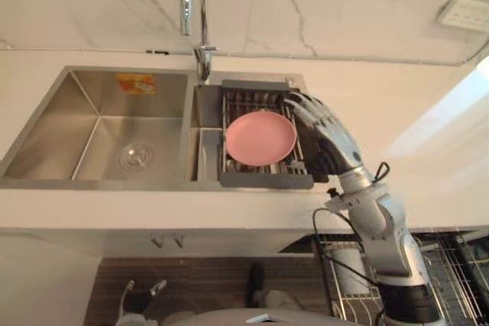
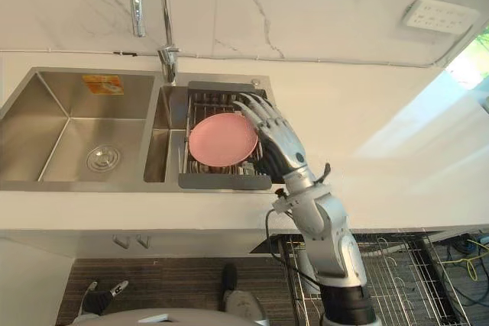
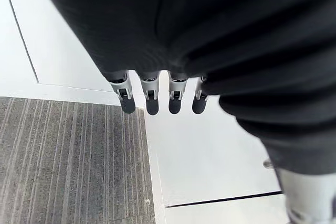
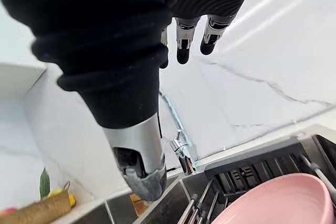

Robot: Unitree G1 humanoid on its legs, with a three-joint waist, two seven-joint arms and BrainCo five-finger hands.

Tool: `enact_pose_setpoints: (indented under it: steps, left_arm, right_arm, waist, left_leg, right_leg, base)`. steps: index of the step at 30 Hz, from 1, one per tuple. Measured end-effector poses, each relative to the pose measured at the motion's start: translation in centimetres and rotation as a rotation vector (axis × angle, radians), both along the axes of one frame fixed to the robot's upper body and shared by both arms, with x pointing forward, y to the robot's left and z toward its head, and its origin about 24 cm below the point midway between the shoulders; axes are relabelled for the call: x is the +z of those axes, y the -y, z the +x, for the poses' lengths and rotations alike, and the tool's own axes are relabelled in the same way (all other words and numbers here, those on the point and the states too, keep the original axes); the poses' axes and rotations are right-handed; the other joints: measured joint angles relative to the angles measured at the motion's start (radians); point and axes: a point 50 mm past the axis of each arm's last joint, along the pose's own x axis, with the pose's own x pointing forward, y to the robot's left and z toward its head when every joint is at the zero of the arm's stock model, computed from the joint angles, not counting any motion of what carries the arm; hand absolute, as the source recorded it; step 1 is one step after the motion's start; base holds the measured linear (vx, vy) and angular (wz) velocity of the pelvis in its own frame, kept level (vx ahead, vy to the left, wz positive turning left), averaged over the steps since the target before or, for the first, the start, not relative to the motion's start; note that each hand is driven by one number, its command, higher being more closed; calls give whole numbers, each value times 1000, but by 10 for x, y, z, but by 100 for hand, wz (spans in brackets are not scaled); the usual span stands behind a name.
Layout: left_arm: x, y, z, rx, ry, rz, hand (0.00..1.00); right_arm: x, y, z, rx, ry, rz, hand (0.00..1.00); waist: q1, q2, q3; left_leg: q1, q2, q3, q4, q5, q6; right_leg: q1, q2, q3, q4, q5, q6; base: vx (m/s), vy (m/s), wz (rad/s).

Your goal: Walk over to the sink, pick up the cup, carry it to the dishwasher, place the cup inside the dishwasher, then close the dishwasher door

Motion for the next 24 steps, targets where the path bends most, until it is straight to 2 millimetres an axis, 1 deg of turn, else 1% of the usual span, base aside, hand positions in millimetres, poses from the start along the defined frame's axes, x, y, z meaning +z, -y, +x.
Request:
enact_pose_setpoints:
  steps: [3, 6, 7, 8, 11, 13, 17, 20, 22, 24]
  left_arm:
    - [0, 0, 1, -5, -2, 2, 0]
    - [0, -1, 0, -2, -4, 8, 0]
    - [0, -2, 0, 1, -4, 9, 0]
    - [1, -3, 0, 2, -3, 11, 0]
    - [1, -3, 1, 1, -2, 11, 0]
    - [1, -3, 1, 2, -4, 11, 0]
    - [1, -4, 3, 1, 3, 12, 0]
    - [2, -8, 2, -2, 2, 22, 0]
    - [3, -11, 3, -3, 2, 31, 0]
    - [3, -13, 2, -4, 1, 34, 0]
  right_arm:
    - [2, -8, 4, -1, 31, -96, 0]
    - [3, -14, 7, 7, 51, -148, 0]
    - [2, -15, 9, 6, 49, -170, 0]
    - [-4, -15, 14, 4, 22, -211, 0]
    - [-17, -9, 22, -31, -33, -259, 0]
    - [-25, 0, 28, -68, -93, -297, 0]
    - [-26, 7, 33, -100, -121, -352, 0]
    - [-28, 9, 34, -109, -127, -367, 0]
    - [-36, 13, 37, -125, -163, -379, 0]
    - [-38, 16, 38, -131, -174, -387, 0]
  waist:
    - [16, -1, 1]
    - [25, -4, 1]
    - [25, -6, 1]
    - [26, -10, 1]
    - [31, -14, 1]
    - [34, -15, 2]
    - [33, -16, 2]
    - [29, -25, -3]
    - [30, -34, -7]
    - [31, -37, -8]
  left_leg:
    - [-8, -1, -11, 9, 0, 1]
    - [-12, -2, -19, 12, 0, 2]
    - [-12, -1, -23, 12, 1, 2]
    - [-12, -1, -28, 12, 2, 0]
    - [-14, 1, -33, 11, 3, -3]
    - [-15, 2, -36, 11, 3, -3]
    - [-15, 2, -39, 10, 3, -3]
    - [-18, 1, -49, 10, 3, -3]
    - [-19, 1, -53, 10, 3, -3]
    - [-19, -1, -53, 10, 3, -3]
  right_leg:
    - [2, -2, 5, 0, 0, 0]
    - [3, -5, 4, 0, 0, 0]
    - [4, -4, 2, 0, -1, 1]
    - [7, -4, -2, 0, -2, 3]
    - [7, -4, -6, -1, -6, 4]
    - [7, -4, -9, -1, -7, 5]
    - [8, -5, -13, -1, -8, 6]
    - [9, -5, -22, -1, -10, 8]
    - [11, -5, -25, -1, -11, 8]
    - [11, -6, -24, -1, -11, 8]
  base:
    - [14, 28, 14]
    - [-2, 17, 7]
    - [-4, 6, 9]
    - [-3, 1, 9]
    - [4, 3, 5]
    - [8, 6, 2]
    - [9, 13, 2]
    - [25, 30, 8]
    - [22, 29, 5]
    - [0, 0, 0]
